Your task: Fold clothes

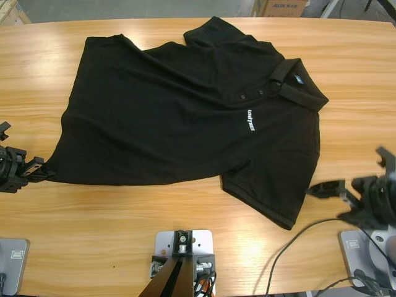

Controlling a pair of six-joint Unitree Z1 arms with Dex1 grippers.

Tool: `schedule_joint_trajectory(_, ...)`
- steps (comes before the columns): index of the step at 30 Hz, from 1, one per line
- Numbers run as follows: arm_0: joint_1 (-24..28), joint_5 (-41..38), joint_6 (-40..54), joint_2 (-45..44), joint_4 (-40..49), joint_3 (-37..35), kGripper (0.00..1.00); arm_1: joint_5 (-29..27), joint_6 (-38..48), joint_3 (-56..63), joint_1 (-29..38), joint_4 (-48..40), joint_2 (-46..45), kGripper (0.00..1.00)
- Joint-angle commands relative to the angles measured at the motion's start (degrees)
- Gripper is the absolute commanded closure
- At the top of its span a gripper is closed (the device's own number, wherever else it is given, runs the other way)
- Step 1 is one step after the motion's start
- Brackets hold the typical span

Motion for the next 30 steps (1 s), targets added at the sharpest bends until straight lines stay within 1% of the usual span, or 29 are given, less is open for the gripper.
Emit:
schedule_joint_trajectory(1,-1.5,0.83,-0.02,3.17,-2.64,1.77,1.0,-3.26,15.3,4.63,6.24,-5.25,-0.14,0.202)
schedule_joint_trajectory(6,-2.36,0.9,-0.07,3.78,-3.4,1.91,1.0,-4.22,17.95,8.99,8.97,-16.41,4.33,0.212)
schedule_joint_trajectory(8,-2.64,0.9,-0.39,3.64,-3.54,2.17,1.0,-4.21,17.95,10.04,9.06,-18.84,5.75,0.226)
schedule_joint_trajectory(11,-2.71,1.15,-0.39,3.5,-3.54,2.38,1.0,-3.71,18.02,11.7,9.6,-21.14,7.12,0.274)
schedule_joint_trajectory(13,-2.71,1.25,-0.39,3.52,-3.54,2.4,1.0,-3.36,18.06,12.8,9.6,-22.42,7.46,0.34)
schedule_joint_trajectory(14,-2.7,1.25,-0.47,3.7,-3.54,2.21,1.0,-2.1,19.1,15.76,9.6,-24.78,8.28,0.34)
schedule_joint_trajectory(16,-2.73,1.25,-0.42,3.68,-3.5,2.05,1.0,-1.9,19.1,16.46,9.6,-27.5,10.06,0.34)
schedule_joint_trajectory(24,-2.73,1.34,-0.39,3.63,-3.38,1.59,1.0,-1.04,18.99,18.5,9.6,-34.16,14.68,0.343)
schedule_joint_trajectory(25,-2.73,1.34,-0.39,3.63,-3.41,1.45,1.0,-1.06,18.94,18.6,9.6,-34.78,14.91,0.355)
schedule_joint_trajectory(26,-2.73,1.34,-0.39,3.68,-3.41,1.34,1.0,-1.11,18.85,18.8,9.6,-35.53,15.15,0.392)
schedule_joint_trajectory(28,-2.73,1.37,-0.39,3.73,-3.45,1.27,1.0,-1.11,18.73,19.66,9.6,-37.64,15.91,0.499)
schedule_joint_trajectory(30,-2.7,1.6,-0.39,3.75,-3.45,1.41,1.0,-1.11,18.62,19.76,9.6,-37.78,15.88,0.542)
